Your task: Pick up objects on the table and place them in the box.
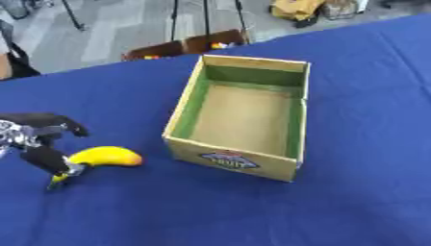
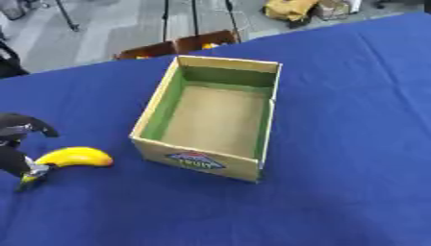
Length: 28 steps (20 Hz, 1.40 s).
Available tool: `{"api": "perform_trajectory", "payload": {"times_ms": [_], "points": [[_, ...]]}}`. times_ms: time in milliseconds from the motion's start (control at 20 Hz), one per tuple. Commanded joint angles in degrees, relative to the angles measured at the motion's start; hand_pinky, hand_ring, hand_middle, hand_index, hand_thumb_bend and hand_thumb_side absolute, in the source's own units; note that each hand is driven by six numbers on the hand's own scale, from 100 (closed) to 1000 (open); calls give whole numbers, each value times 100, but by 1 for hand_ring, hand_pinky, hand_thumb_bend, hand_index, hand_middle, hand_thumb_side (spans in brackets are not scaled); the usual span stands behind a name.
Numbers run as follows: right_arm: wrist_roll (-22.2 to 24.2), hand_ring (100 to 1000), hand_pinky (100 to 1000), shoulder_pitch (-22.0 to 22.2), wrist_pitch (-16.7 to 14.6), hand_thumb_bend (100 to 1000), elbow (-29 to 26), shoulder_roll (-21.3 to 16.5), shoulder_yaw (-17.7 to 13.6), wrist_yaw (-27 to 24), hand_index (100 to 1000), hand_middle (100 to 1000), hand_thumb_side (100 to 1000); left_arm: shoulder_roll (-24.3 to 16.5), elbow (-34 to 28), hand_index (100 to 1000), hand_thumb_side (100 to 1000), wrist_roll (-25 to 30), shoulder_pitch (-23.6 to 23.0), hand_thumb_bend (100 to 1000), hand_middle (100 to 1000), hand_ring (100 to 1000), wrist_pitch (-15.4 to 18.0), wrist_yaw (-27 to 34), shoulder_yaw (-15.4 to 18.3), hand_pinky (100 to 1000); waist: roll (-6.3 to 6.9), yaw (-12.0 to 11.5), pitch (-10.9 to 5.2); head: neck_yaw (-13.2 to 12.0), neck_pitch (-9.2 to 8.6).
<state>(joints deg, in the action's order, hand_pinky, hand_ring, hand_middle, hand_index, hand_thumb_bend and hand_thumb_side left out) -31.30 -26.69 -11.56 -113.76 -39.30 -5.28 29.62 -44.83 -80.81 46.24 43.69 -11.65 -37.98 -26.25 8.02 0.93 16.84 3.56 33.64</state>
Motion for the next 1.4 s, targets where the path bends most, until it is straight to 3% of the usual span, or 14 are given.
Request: {"api": "perform_trajectory", "payload": {"times_ms": [50,550,1400], "points": [[-15,875,723,-75,-4,100,-83,-89,-50,-33,923,858,1000,-52,136,931,504,-86,115,343,869,235,66,-52,94,100,-24,18,-83,-38,-62],[-48,875,724,-59,4,100,-83,-77,-65,-36,922,857,1000,91,512,945,469,-233,110,240,876,235,8,76,114,100,4,69,-51,-61,-87],[-101,875,724,-52,3,100,-83,-62,-83,-38,920,854,1000,247,889,892,459,-333,66,239,847,214,47,-22,160,100,44,159,-4,-104,-131]]}}
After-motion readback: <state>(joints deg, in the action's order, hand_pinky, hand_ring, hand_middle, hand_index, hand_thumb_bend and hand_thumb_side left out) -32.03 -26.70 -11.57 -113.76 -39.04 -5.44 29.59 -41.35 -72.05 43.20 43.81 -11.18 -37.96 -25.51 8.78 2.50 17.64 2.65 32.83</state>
